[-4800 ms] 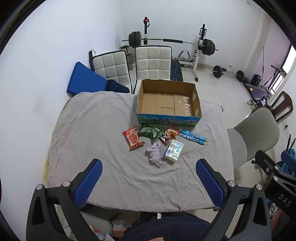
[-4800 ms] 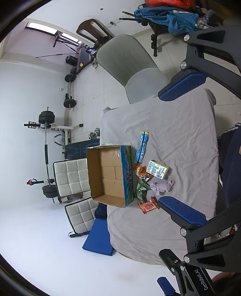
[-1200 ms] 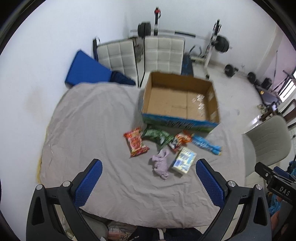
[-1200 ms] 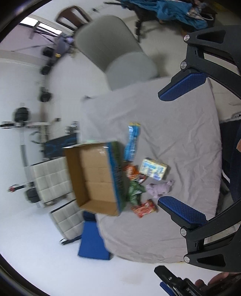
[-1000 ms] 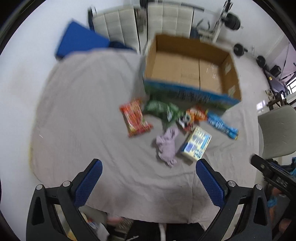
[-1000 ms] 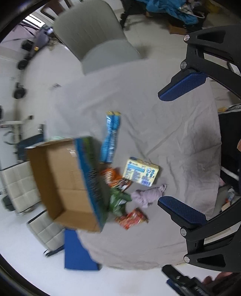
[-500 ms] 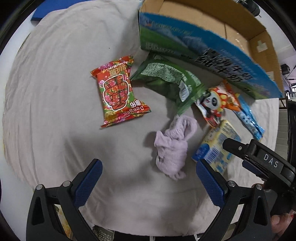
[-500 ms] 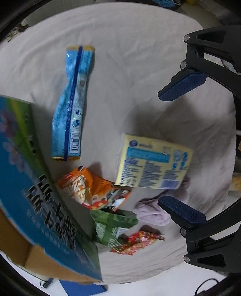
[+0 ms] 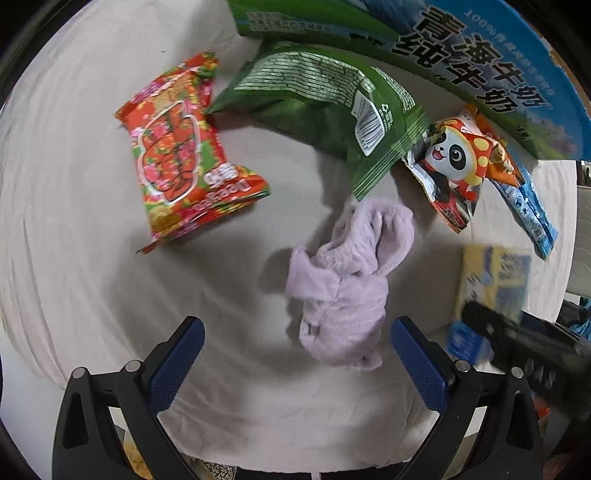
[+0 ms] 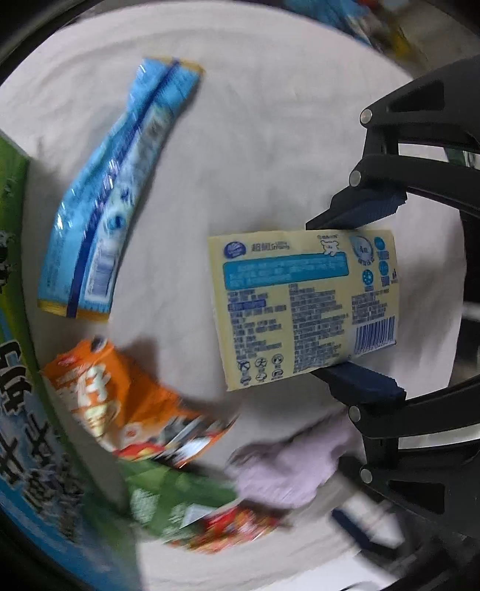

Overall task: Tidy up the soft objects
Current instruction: 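Grasp the lilac plush with the left tool while the right tool grasps the yellow box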

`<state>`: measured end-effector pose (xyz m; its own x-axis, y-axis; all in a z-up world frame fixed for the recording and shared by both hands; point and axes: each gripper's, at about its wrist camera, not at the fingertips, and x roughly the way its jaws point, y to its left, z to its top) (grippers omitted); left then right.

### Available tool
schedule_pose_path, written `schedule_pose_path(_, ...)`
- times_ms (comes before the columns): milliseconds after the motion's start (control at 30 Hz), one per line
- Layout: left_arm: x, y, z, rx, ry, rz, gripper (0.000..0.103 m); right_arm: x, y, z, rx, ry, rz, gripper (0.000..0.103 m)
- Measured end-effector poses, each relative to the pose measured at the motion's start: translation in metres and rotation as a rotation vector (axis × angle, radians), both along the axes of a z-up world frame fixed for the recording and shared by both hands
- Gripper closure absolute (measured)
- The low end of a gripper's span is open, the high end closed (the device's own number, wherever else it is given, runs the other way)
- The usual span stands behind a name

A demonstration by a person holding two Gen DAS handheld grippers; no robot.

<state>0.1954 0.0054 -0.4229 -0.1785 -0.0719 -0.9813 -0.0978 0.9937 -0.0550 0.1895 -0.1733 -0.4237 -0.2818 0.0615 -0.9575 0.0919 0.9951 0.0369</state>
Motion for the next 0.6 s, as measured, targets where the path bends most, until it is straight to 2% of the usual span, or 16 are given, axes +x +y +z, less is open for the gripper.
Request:
schedule_pose_path(133, 0.004, -0.008, -0.022, -0.025, 0.018, 0.004, 0.000, -0.003, -0.004, 0.003, -0.023, -0.013, 0.011, 0.035)
schedule_pose_path(200, 0.004, -0.015, -0.031, -0.029, 0.034, -0.009, 0.007, -0.003, -0.004, 0.002, -0.026, -0.009, 0.001, 0.035)
schedule_pose_path(300, 0.001, -0.021, -0.048, -0.026, 0.058, -0.034, 0.022, -0.005, -0.006, 0.004, -0.035, -0.003, -0.002, 0.035)
schedule_pose_path(367, -0.002, -0.026, -0.058, -0.013, 0.077, -0.046, 0.043, -0.008, -0.009, 0.004, -0.035, 0.000, -0.013, 0.034)
schedule_pose_path(500, -0.006, -0.029, -0.066, 0.014, 0.059, -0.068, 0.050, -0.016, -0.013, -0.004, -0.036, -0.012, -0.030, 0.035)
schedule_pose_path(567, -0.008, -0.028, -0.058, 0.005, 0.049, -0.063, 0.063, -0.022, -0.016, -0.009, -0.033, -0.019, -0.041, 0.035)
schedule_pose_path(600, -0.008, -0.028, -0.058, 0.000, 0.045, -0.062, 0.063, -0.023, -0.019, -0.012, -0.029, -0.024, -0.048, 0.035)
